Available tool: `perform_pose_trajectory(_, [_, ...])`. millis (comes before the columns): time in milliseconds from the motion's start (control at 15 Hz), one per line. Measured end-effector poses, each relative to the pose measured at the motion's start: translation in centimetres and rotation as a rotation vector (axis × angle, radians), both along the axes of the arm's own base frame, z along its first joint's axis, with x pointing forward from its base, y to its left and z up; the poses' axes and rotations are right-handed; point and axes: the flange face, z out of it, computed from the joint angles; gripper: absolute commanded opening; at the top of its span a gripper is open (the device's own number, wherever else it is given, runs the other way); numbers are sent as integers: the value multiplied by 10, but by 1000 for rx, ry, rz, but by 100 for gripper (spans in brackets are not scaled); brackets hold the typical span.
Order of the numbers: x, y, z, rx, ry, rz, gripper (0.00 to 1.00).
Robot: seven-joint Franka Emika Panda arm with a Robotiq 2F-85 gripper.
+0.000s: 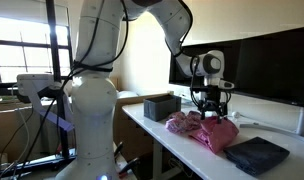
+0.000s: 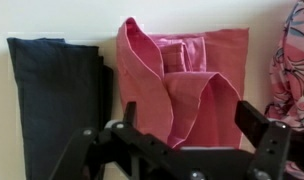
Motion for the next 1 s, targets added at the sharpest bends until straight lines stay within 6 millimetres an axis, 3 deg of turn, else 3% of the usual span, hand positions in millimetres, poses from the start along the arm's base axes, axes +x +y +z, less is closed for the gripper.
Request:
perform_pose_trajectory(267, [1, 4, -24, 7, 33, 21, 100])
perform_pose_trajectory(600, [-11, -5, -53, 17, 73, 38, 100])
perform_pose_trajectory(1000, [-21, -3, -77, 29, 104, 76, 100])
